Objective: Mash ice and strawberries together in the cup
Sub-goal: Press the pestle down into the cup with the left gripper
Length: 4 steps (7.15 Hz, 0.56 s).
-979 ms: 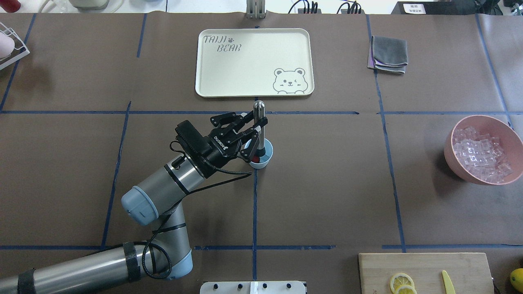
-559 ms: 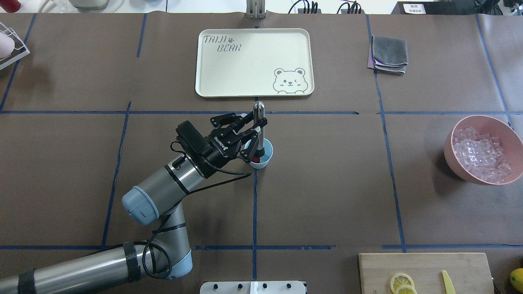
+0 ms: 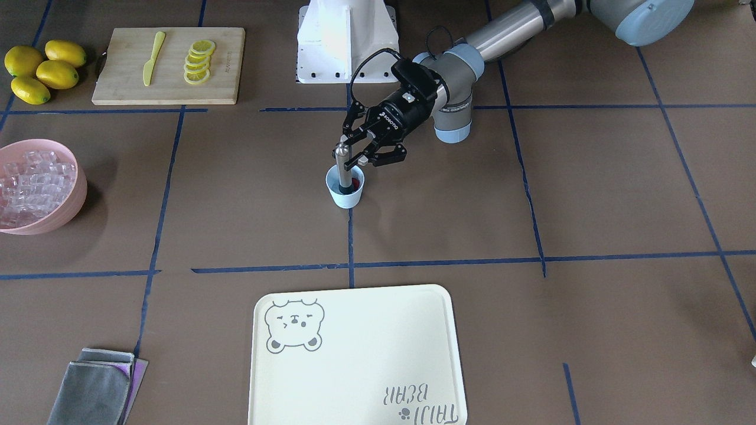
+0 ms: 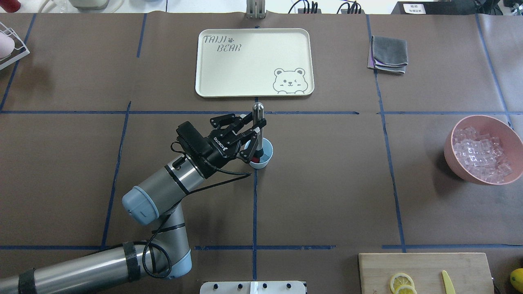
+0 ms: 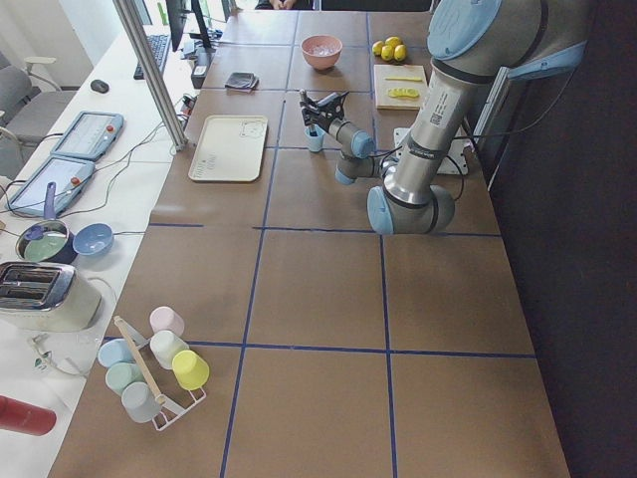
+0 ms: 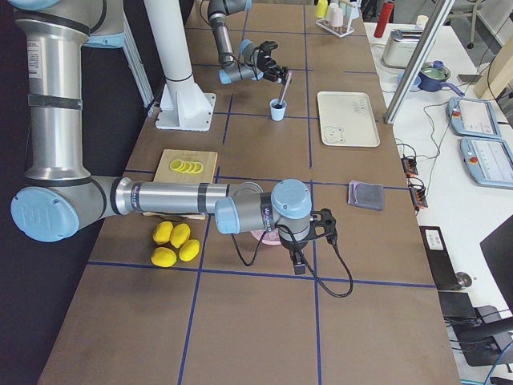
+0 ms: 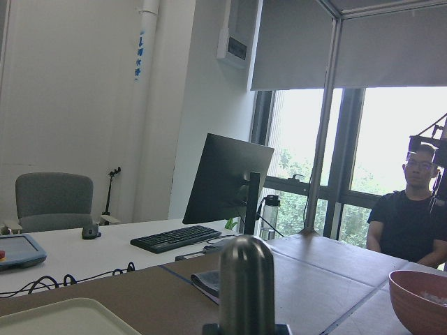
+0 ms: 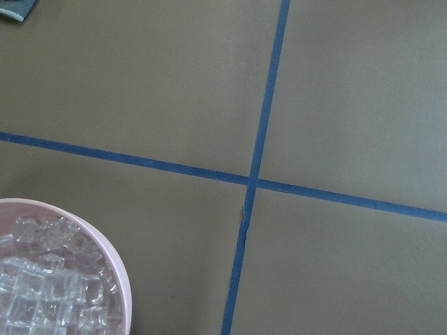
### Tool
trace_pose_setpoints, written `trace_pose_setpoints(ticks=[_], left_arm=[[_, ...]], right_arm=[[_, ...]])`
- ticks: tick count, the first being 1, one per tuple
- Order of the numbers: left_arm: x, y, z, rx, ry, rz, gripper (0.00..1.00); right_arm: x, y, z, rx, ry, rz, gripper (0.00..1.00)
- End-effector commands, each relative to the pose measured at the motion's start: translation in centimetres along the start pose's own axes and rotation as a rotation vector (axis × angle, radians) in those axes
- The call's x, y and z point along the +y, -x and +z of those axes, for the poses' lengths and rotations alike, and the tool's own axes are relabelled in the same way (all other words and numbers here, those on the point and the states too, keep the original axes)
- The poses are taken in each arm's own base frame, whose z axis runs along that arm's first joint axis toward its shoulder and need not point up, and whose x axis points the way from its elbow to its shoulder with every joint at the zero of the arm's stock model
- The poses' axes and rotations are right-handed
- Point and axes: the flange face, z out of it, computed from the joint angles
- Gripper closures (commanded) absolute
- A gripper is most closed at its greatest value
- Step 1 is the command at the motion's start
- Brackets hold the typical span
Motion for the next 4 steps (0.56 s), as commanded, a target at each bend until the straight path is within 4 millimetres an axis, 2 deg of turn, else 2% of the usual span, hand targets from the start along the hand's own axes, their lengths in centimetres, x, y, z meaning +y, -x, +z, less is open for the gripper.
trace_pose_setpoints(ticks=[1, 2, 4], left_arm=[[-0.1, -0.1, 0.1, 0.001, -0.002, -0.001, 1.00], [-0.4, -0.1, 0.1, 0.003, -0.007, -0.003, 1.00], [-3.4, -0.5, 0.0, 0.016, -0.060, -0.020, 1.00]], right_arm=[[0.1, 0.0, 0.0, -0.001, 0.000, 0.000, 0.00], [0.1, 0.0, 0.0, -0.003, 0.001, 0.002, 0.00], [0.2, 0.0, 0.1, -0.004, 0.001, 0.002, 0.00]])
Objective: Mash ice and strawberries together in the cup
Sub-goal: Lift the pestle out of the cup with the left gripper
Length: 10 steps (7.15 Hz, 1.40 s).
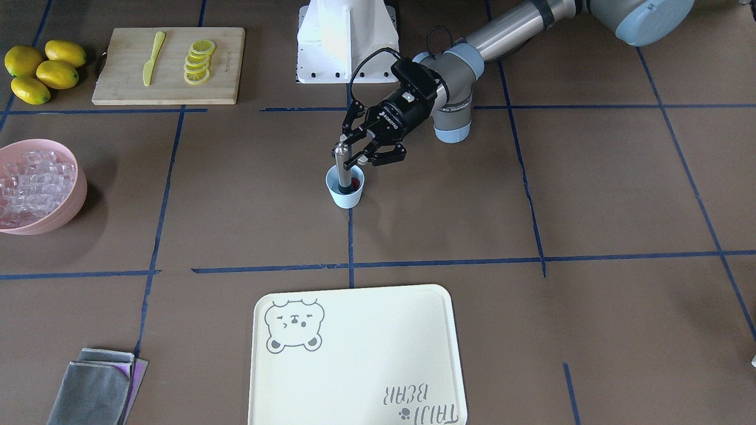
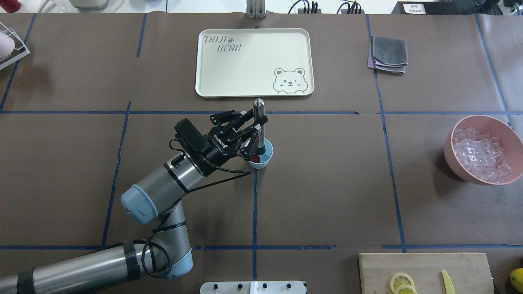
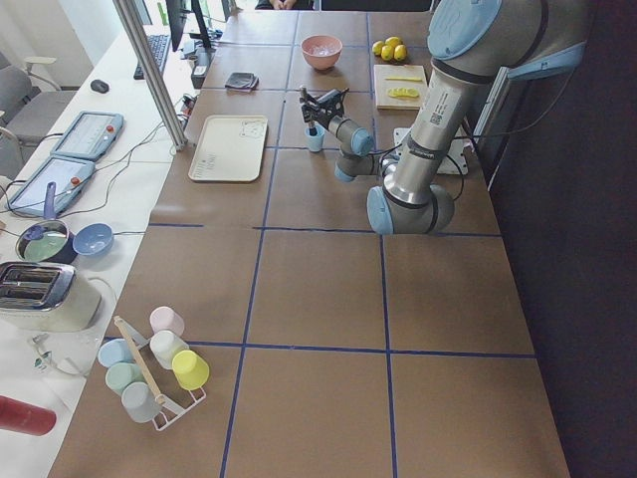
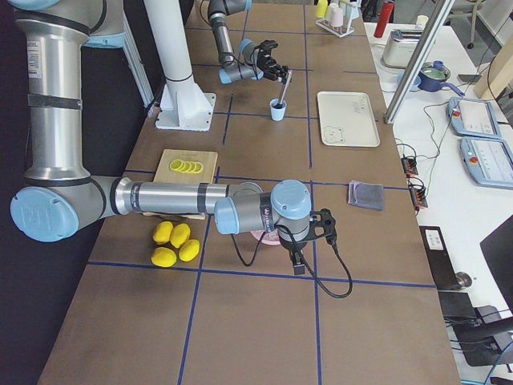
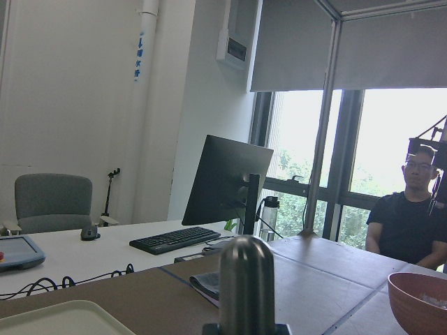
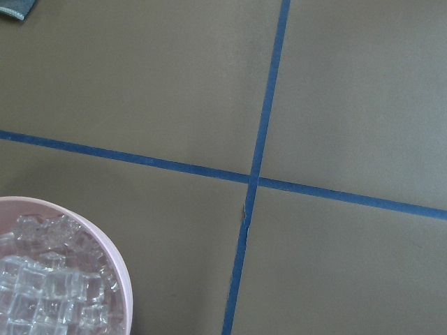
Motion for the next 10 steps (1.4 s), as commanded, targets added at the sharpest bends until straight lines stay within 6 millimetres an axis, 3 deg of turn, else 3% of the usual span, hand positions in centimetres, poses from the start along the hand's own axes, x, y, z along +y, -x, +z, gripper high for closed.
trace_pose_setpoints(ticks=[1, 3, 5, 6, 8, 10], left_arm=[[-2.8, 0.4, 0.0, 0.004, -0.048, -0.008, 1.00], [-8.0, 0.7, -2.0, 0.029, -0.125, -0.031, 1.00], [-12.4, 2.6, -5.1, 0.045, -0.123, 0.001, 1.00], [-14.6, 4.0, -5.5, 0.094, -0.115, 0.018, 1.00], [-16.5, 8.1, -8.2, 0.049, 0.054, -0.159, 1.00], [-16.1, 13.7, -10.2, -0.081, 0.237, -0.212, 1.00]], right_arm=[[0.0, 0.0, 0.0, 0.001, -0.001, -0.001, 0.00], [0.0, 0.0, 0.0, 0.001, -0.001, -0.001, 0.00], [-0.2, 0.2, -0.2, 0.001, -0.005, -0.005, 0.00], [-0.3, 0.2, -0.3, 0.003, -0.006, -0.006, 0.00], [-0.5, 0.4, -0.4, 0.003, -0.009, -0.010, 0.00], [-0.8, 0.4, -0.5, 0.006, -0.012, -0.013, 0.00]])
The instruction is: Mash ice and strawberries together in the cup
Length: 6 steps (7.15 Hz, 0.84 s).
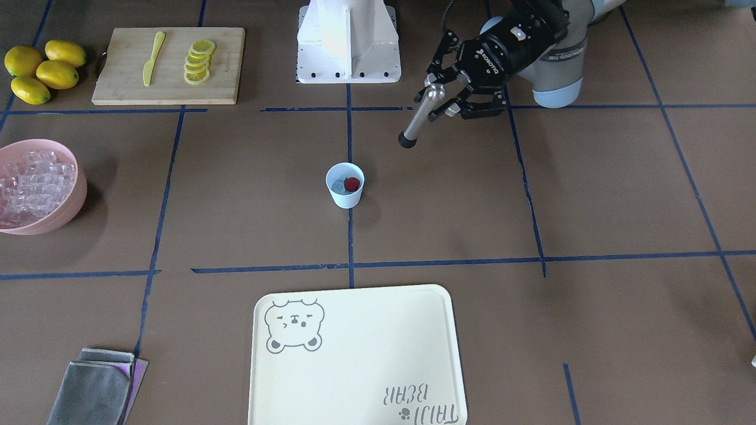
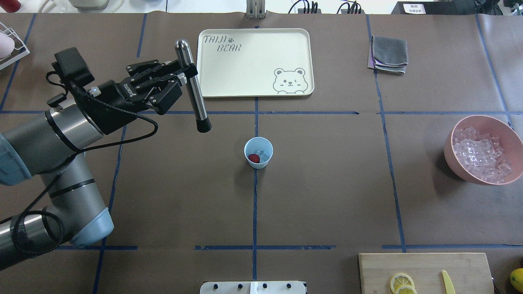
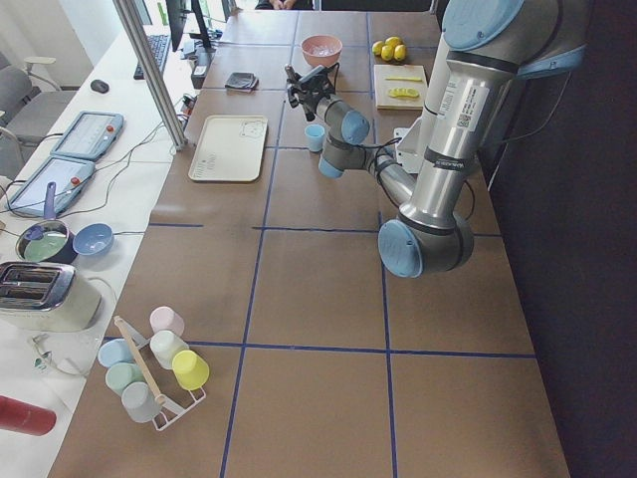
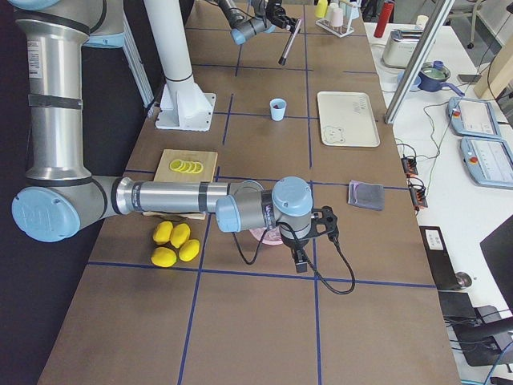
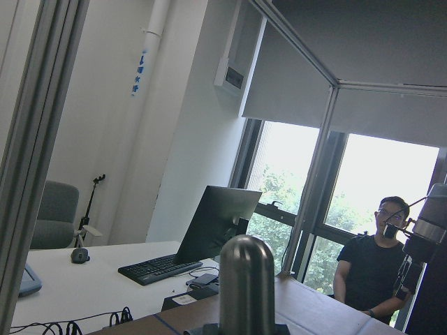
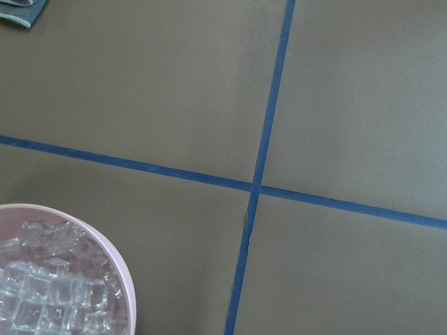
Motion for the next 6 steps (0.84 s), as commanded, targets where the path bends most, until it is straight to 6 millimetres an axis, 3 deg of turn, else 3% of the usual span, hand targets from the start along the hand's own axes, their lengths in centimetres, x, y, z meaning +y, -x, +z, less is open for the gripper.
trace_pose_setpoints(ticks=[1, 2, 4, 6], left_arm=[[-1.0, 5.8, -1.6, -0.179, 0.192, -0.088, 1.00], [-1.9, 7.7, -1.7, -0.250, 0.291, -0.136, 1.00], [-4.8, 13.3, -5.2, -0.382, 0.493, -0.190, 1.00], [-6.2, 17.5, -8.1, -0.512, 0.629, -0.306, 1.00]], right_arm=[[-0.2, 0.1, -0.1, 0.003, -0.003, -0.003, 0.00], [-0.1, 0.1, -0.1, 0.003, -0.002, -0.002, 0.00], [-0.3, 0.1, -0.1, 0.003, -0.004, -0.004, 0.00], [-0.4, 0.2, -0.3, 0.010, -0.009, -0.010, 0.00]])
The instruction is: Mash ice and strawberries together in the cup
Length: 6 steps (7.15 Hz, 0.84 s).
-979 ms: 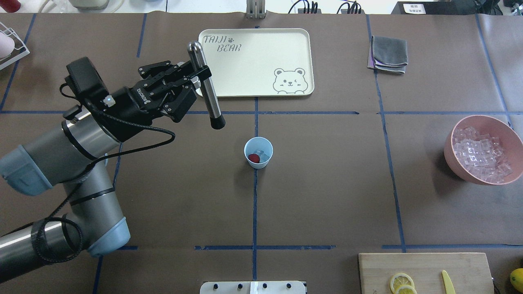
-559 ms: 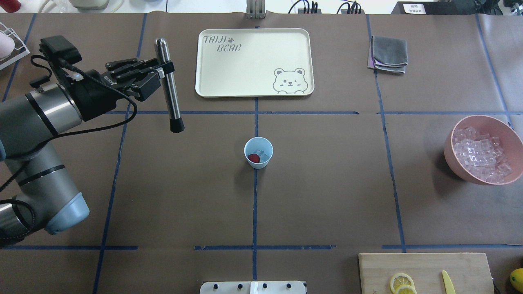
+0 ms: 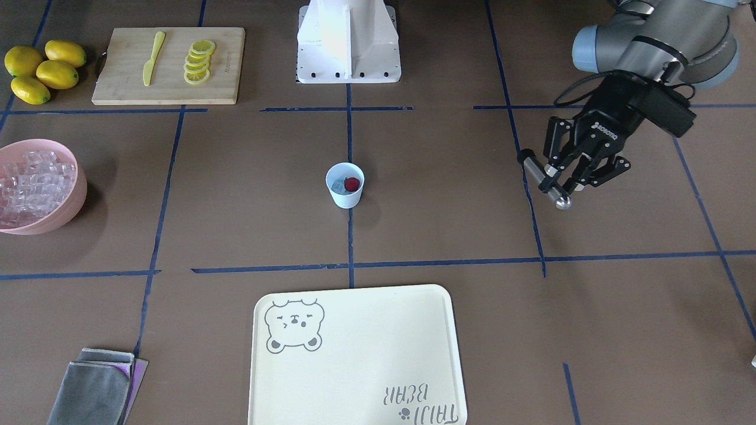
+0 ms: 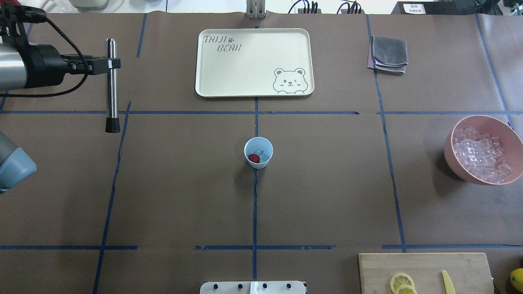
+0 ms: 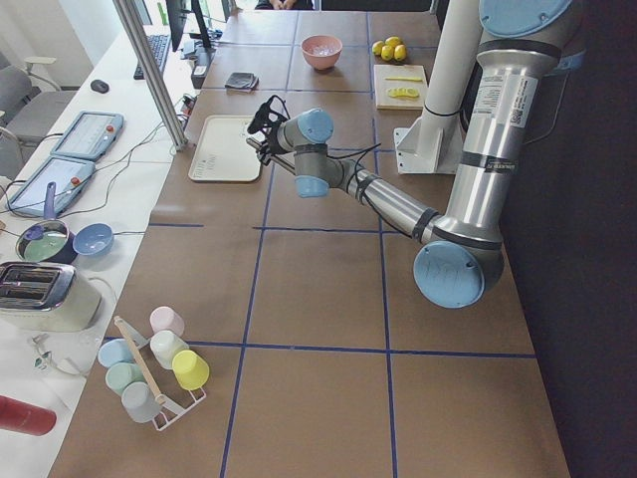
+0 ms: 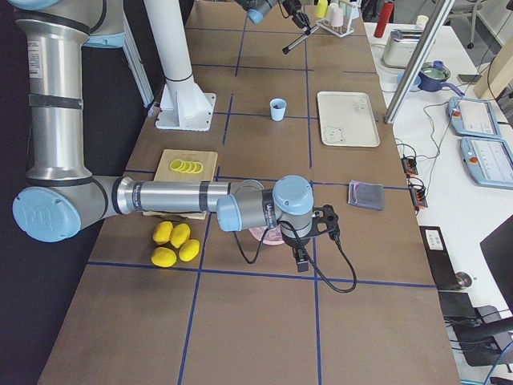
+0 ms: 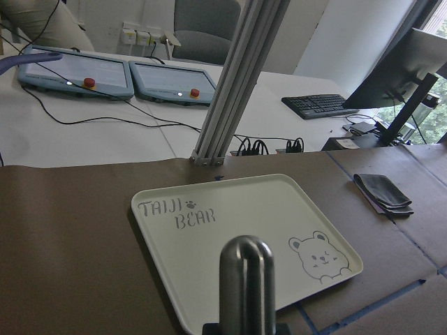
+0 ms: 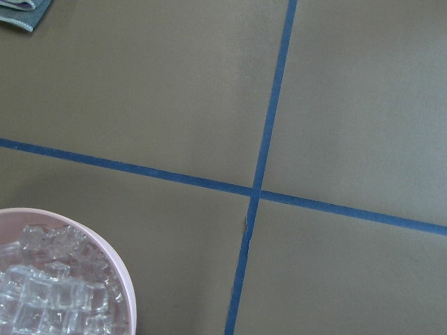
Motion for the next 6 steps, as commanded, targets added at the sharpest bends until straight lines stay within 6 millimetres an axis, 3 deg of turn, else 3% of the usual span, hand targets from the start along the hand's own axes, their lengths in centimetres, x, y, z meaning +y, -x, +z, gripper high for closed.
trace_pose_setpoints(ticks=[1, 2, 4, 6], left_arm=[[1.2, 6.5, -2.2, -0.115, 0.141, -0.120, 1.00], [2.6, 9.1, -3.1, -0.165, 0.165, -0.153, 1.00], [4.2, 11.6, -2.4, -0.287, 0.275, -0.233, 1.00], [7.2, 15.9, -2.8, -0.362, 0.341, -0.191, 1.00]], right_arm=[[-0.8, 0.3, -0.4, 0.009, -0.010, -0.011, 0.00], [-1.0, 0.1, -0.1, 0.015, -0.006, -0.009, 0.00], [-1.0, 0.1, -0.2, 0.016, -0.009, -0.012, 0.00], [-1.0, 0.1, -0.2, 0.018, -0.011, -0.014, 0.00]])
